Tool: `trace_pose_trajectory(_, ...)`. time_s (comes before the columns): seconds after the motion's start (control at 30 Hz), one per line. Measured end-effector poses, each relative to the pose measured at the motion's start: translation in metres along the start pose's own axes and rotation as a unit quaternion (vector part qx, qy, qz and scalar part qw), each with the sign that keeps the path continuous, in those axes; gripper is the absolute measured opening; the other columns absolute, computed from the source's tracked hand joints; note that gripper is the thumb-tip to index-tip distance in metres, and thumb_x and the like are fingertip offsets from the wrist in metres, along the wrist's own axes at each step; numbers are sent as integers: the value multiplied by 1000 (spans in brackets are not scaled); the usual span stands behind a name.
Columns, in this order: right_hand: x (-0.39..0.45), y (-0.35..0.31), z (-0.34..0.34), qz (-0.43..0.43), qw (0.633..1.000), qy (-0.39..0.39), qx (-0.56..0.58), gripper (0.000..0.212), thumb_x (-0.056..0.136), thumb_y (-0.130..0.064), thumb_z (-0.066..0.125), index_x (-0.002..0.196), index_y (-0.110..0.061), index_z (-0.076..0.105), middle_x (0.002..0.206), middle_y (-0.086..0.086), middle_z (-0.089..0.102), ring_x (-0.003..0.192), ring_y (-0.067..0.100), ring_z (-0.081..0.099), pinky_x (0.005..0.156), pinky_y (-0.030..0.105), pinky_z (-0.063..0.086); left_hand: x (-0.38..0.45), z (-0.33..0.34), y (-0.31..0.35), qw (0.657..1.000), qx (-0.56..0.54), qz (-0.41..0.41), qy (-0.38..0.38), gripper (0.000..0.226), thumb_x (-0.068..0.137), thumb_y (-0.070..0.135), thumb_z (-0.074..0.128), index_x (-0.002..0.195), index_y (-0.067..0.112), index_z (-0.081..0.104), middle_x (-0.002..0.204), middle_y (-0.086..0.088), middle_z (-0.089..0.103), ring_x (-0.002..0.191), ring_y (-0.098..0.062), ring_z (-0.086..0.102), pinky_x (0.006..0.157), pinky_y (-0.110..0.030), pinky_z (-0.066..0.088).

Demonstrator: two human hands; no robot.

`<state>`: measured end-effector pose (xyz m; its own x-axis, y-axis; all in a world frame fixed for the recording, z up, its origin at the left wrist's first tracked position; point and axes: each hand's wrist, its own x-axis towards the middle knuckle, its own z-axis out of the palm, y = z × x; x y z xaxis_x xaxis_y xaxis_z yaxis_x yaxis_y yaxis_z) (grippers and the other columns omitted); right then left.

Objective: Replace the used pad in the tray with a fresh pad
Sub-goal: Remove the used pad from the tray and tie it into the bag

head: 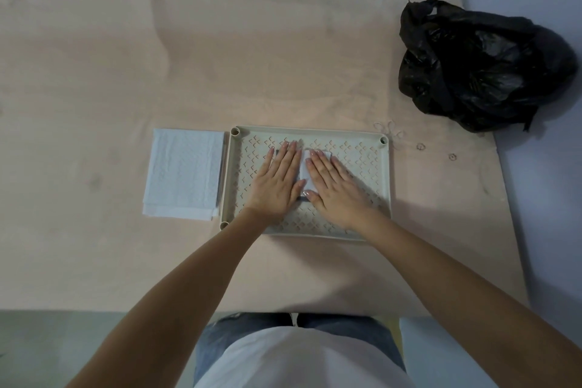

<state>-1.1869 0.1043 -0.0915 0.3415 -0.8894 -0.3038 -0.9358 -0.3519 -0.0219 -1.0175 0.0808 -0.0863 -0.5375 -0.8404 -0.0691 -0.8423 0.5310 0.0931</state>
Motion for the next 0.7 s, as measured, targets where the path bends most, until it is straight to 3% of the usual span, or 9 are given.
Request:
trace_pose_trajectory(0.13, 1, 0, -1, -3, 1000, -4, 3, 66, 99, -48, 8, 142, -8, -21, 154, 9, -23, 143, 21, -20, 119, 41, -5, 1, 0, -1, 1000, -16, -3, 6, 62, 98, 38, 17, 146, -1, 25, 154, -16, 22, 144, -27, 18, 118, -44, 11)
trace_pose_trajectory(0.23, 0, 1, -3, -7, 1000, -7, -1, 67, 99, -50, 9, 142, -8, -23, 152, 9, -26, 143, 21, -21, 119, 40, -7, 2, 4, -2, 1000, -20, -2, -8, 60, 101, 36, 24, 148, 1, 14, 157, -13, 11, 145, -23, 2, 119, -39, -1)
trace_pose_trajectory(0.33, -1, 1, -7, -9, 1000, -14, -9, 67, 99, -50, 8, 142, -8, -22, 153, 9, -24, 143, 22, -20, 119, 41, -8, 2, 6, -3, 1000, -18, -6, -18, 61, 100, 39, 14, 149, 3, 9, 158, -12, 5, 144, -22, -6, 118, -37, -6)
trace_pose_trajectory(0.43, -2, -2, -17, -16, 1000, -4, 7, 68, 94, -52, -4, 143, -7, -15, 155, 11, -19, 144, 22, -18, 119, 40, -9, 2, 7, -3, 1000, -26, -5, -16, 65, 95, 40, 1, 148, 3, 6, 157, -12, 3, 144, -21, -7, 118, -35, -7)
trace_pose_trajectory(0.57, -8, -12, -19, -51, 998, 32, 14, 73, 93, -52, -8, 147, -3, -2, 156, 12, -6, 145, 22, -9, 120, 39, -5, 2, 6, -4, 999, -44, 4, 1, 63, 96, 37, 7, 147, 0, 14, 156, -15, 11, 144, -25, 2, 118, -40, 3)
trace_pose_trajectory(0.7, -12, -13, -10, -53, 998, 17, 30, 70, 94, -51, -6, 146, -4, -6, 157, 11, -7, 145, 20, -10, 120, 37, -1, 1, 3, -4, 998, -59, 5, -11, 63, 96, 36, 10, 146, -1, 18, 155, -16, 16, 144, -27, 9, 119, -40, 8)
